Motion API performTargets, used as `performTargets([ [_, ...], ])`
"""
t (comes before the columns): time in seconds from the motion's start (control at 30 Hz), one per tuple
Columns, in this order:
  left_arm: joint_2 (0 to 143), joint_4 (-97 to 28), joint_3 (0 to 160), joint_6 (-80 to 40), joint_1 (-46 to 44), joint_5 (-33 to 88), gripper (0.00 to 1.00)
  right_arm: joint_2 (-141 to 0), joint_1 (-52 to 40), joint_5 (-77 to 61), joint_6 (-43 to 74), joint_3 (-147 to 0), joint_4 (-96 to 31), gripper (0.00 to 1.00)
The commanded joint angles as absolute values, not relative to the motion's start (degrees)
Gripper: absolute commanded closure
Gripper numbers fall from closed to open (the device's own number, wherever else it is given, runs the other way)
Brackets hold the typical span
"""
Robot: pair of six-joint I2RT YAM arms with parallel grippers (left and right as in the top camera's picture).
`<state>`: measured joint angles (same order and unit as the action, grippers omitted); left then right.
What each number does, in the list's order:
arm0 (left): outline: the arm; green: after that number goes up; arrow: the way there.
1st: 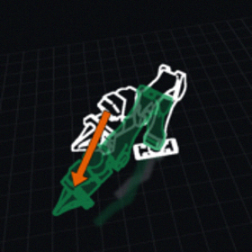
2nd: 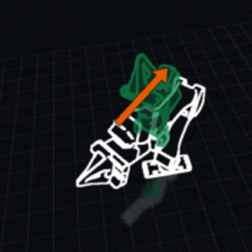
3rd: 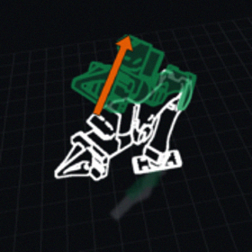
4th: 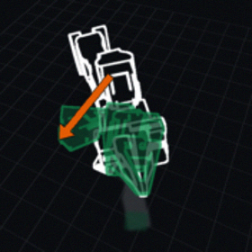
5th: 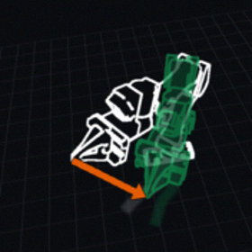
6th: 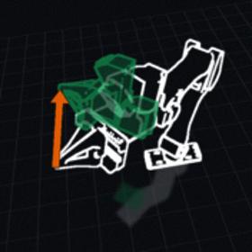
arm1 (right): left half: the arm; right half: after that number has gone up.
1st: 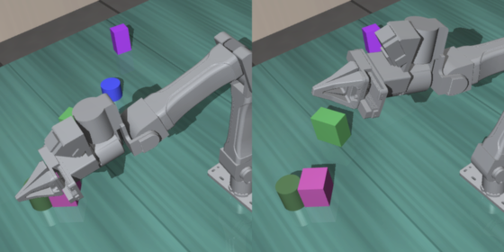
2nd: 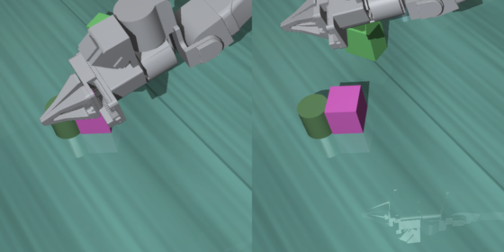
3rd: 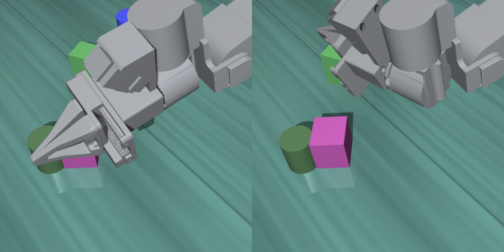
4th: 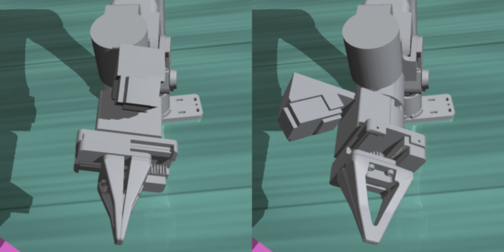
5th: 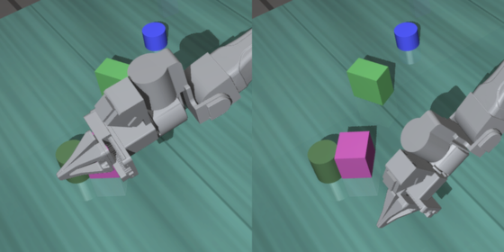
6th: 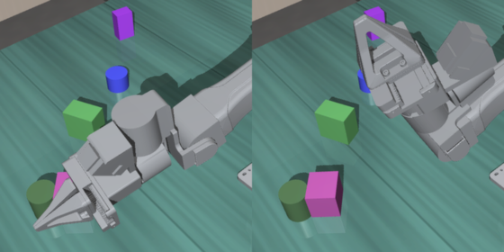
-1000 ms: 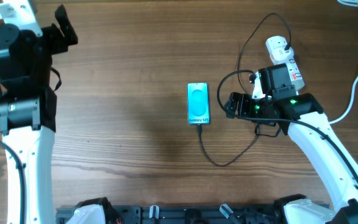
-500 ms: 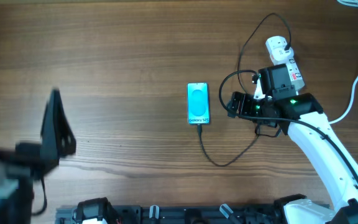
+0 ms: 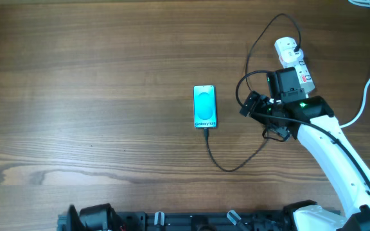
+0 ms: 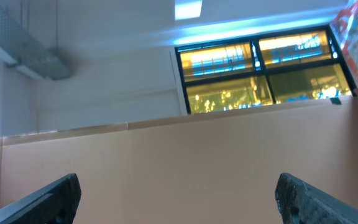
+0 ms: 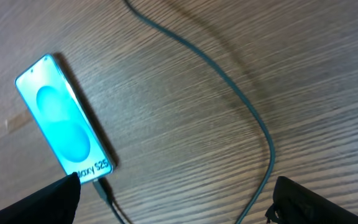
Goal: Plug charger to phone and switch on socket
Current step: 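Move the right gripper over the white power strip's switch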
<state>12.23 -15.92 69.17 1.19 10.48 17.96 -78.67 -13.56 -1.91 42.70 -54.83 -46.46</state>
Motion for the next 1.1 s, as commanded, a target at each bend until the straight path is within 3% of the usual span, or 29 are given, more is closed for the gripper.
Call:
performTargets([
  [0.0, 6.2, -14.2, 63.2, 0.6, 10.9, 18.7, 0.0, -78.0, -13.5, 2.3, 45.5, -54.4, -46.2, 0.0],
  [0.27, 0.3, -11.8, 58.1, 0.6, 8.9, 18.6, 0.0, -77.8, -13.3, 8.8, 44.3, -54.4, -43.0, 0.0],
  [0.3, 0.3, -11.8, 58.1, 0.6, 8.9, 18.6, 0.0, -77.8, -13.1, 9.1, 44.3, -54.4, -42.7, 0.05],
  [0.33, 0.3, -11.8, 58.1, 0.6, 9.0, 18.6, 0.0, -77.8, -12.6, 9.0, 44.3, -54.4, -42.4, 0.14],
  [0.43, 0.3, -12.6, 58.1, 0.6, 9.1, 18.6, 0.0, -77.8, -8.6, 8.6, 43.6, -54.4, -42.0, 0.63],
  [0.57, 0.3, -13.1, 58.1, 0.6, 11.6, 18.6, 0.0, -77.8, 0.3, 1.9, 34.9, -54.4, -39.0, 0.96],
  [0.83, 0.3, -22.7, 58.1, 0.6, 17.6, 18.4, 0.0, -79.8, 8.4, -1.9, 28.3, -56.5, -27.4, 0.95],
  [1.07, 0.3, -28.4, 58.1, 1.1, 17.9, 18.4, 0.0, -91.0, 8.4, 4.5, 26.2, -66.3, -29.3, 0.96],
])
